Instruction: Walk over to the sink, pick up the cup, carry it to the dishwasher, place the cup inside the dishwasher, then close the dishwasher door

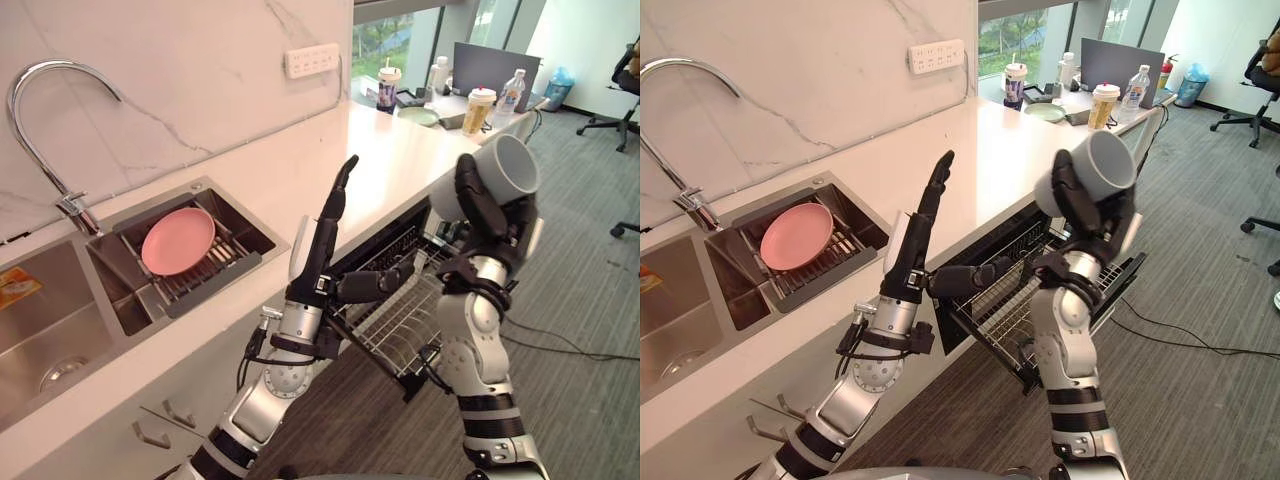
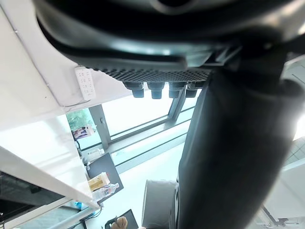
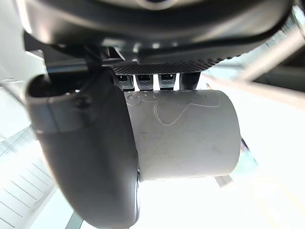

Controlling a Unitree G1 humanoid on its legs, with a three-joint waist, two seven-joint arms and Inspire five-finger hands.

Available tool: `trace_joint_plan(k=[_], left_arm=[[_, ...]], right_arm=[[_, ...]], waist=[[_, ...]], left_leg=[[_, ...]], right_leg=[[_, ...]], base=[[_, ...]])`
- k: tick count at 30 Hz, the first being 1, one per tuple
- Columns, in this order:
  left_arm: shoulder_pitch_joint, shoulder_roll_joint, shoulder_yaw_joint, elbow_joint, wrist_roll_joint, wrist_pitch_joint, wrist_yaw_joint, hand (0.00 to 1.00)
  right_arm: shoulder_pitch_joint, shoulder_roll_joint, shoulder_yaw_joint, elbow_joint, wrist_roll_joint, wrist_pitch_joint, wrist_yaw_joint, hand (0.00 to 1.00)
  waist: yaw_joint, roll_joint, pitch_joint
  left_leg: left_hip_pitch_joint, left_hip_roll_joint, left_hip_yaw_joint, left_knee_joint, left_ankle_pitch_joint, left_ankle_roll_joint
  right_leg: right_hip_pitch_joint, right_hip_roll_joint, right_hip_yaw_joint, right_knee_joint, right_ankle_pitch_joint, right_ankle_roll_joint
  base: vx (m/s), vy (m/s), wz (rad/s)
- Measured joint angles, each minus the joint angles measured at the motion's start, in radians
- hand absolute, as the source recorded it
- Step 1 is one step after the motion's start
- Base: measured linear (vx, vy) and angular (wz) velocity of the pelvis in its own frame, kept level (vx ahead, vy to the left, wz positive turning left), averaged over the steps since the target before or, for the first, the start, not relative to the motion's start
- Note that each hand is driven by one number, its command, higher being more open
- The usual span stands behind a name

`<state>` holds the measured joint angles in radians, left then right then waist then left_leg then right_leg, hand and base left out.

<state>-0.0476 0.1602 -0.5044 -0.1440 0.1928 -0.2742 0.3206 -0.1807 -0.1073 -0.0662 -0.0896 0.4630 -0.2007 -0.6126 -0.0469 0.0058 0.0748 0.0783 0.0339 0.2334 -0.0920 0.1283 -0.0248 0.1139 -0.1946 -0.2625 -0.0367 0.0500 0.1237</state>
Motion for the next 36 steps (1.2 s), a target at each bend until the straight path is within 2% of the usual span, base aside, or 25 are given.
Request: trace_joint_plan(k=[2,3,5,10,13,17,21,23,24,25,26,28,32,36], left_arm=[[0.052,-0.004,-0.001,-0.002,-0.117,0.02,-0.098,1.0],[0.064,-0.004,-0.003,-0.002,-0.147,0.029,-0.119,1.0],[0.102,-0.012,-0.013,0.029,-0.27,0.074,-0.194,1.0],[0.194,-0.029,-0.017,0.187,-0.464,0.178,-0.289,1.0],[0.248,-0.026,-0.04,0.317,-0.49,0.199,-0.313,1.0],[0.27,-0.022,-0.037,0.475,-0.444,0.201,-0.308,1.0],[0.273,-0.021,0.054,0.626,-0.33,0.199,-0.24,1.0],[0.267,-0.019,0.129,0.736,-0.265,0.208,-0.21,1.0],[0.264,-0.019,0.151,0.765,-0.259,0.227,-0.211,1.0],[0.245,-0.017,0.193,0.823,-0.263,0.277,-0.22,1.0],[0.224,-0.01,0.232,0.884,-0.263,0.288,-0.22,1.0],[0.218,0.001,0.282,0.931,-0.272,0.298,-0.202,1.0],[0.214,0.009,0.315,0.931,-0.247,0.319,-0.173,1.0],[0.201,0.01,0.361,0.94,-0.233,0.385,-0.218,1.0]], right_arm=[[0.052,-0.011,-0.06,0.01,-0.017,0.0,0.03,0.0],[0.062,-0.011,-0.076,0.014,-0.018,0.0,0.037,0.0],[0.092,-0.021,-0.13,0.05,-0.021,0.001,0.072,0.0],[0.129,-0.052,-0.204,0.125,-0.021,0.01,0.145,0.0],[0.14,-0.081,-0.243,0.2,-0.022,0.013,0.176,0.0],[0.144,-0.109,-0.267,0.316,-0.019,0.015,0.231,0.0],[0.144,-0.114,-0.249,0.42,-0.016,0.031,0.306,0.0],[0.144,-0.116,-0.227,0.482,-0.038,0.058,0.333,0.0],[0.143,-0.117,-0.222,0.498,-0.053,0.065,0.335,0.0],[0.14,-0.118,-0.212,0.532,-0.083,0.083,0.339,0.0],[0.13,-0.12,-0.199,0.573,-0.104,0.098,0.35,0.0],[0.115,-0.121,-0.191,0.619,-0.122,0.114,0.372,0.0],[0.102,-0.136,-0.191,0.666,-0.191,0.114,0.397,0.0],[0.066,-0.165,-0.191,0.709,-0.235,0.114,0.419,0.0]], waist=[[-0.002,0.0,0.0],[-0.004,0.0,0.0],[-0.009,-0.001,0.001],[-0.021,-0.004,0.003],[-0.019,-0.012,0.007],[-0.018,-0.015,0.009],[-0.011,-0.016,0.01],[-0.002,-0.017,0.011],[0.001,-0.017,0.011],[0.005,-0.017,0.012],[0.008,-0.017,0.012],[0.009,-0.017,0.016],[0.01,-0.018,0.031],[0.009,-0.013,0.052]], left_leg=[[-0.004,0.0,0.0,0.0,0.0,0.0],[-0.006,0.0,0.001,0.0,0.0,0.0],[-0.012,0.0,0.002,0.0,0.0,0.0],[-0.028,0.002,-0.002,-0.001,0.0,0.0],[-0.035,0.006,-0.015,-0.001,0.0,0.0],[-0.033,0.004,-0.034,0.0,0.0,0.0],[-0.029,0.002,-0.042,-0.001,0.0,0.0],[-0.023,-0.001,-0.054,-0.001,-0.002,-0.002],[-0.023,-0.002,-0.058,-0.001,-0.002,-0.003],[-0.025,-0.004,-0.071,-0.001,-0.003,-0.002],[-0.025,-0.006,-0.076,-0.001,-0.003,-0.002],[-0.026,-0.008,-0.081,-0.001,-0.003,-0.002],[-0.029,-0.018,-0.089,-0.001,-0.005,0.002],[-0.029,-0.025,-0.094,-0.001,-0.007,0.006]], right_leg=[[-0.004,0.0,0.0,-0.002,-0.003,0.001],[-0.007,0.0,0.001,-0.002,-0.003,0.002],[-0.013,-0.001,0.002,-0.002,-0.003,0.003],[-0.025,0.001,-0.002,-0.002,-0.001,0.005],[-0.022,0.0,-0.014,-0.002,0.002,0.008],[-0.008,0.0,-0.037,-0.004,0.0,0.011],[0.0,0.0,-0.045,-0.005,-0.001,0.013],[0.015,-0.003,-0.059,-0.005,-0.009,0.018],[0.017,-0.004,-0.064,-0.005,-0.011,0.019],[0.024,-0.005,-0.076,-0.007,-0.015,0.023],[0.027,-0.006,-0.081,-0.007,-0.015,0.023],[0.03,-0.008,-0.085,-0.008,-0.016,0.025],[0.033,-0.018,-0.097,-0.007,-0.018,0.028],[0.038,-0.025,-0.099,-0.001,-0.019,0.03]], base=[[0.0,0.0,0.0],[0.0,0.0,0.0],[0.0,0.0,0.0],[0.0,-0.001,0.01],[0.02,-0.017,0.12],[0.01,-0.008,0.16],[-0.02,0.006,0.06],[-0.02,0.007,0.16],[-0.01,0.006,0.25],[-0.01,0.009,0.24],[-0.01,0.011,0.2],[0.0,0.017,0.12],[0.03,0.029,0.08],[0.05,0.02,0.04]])
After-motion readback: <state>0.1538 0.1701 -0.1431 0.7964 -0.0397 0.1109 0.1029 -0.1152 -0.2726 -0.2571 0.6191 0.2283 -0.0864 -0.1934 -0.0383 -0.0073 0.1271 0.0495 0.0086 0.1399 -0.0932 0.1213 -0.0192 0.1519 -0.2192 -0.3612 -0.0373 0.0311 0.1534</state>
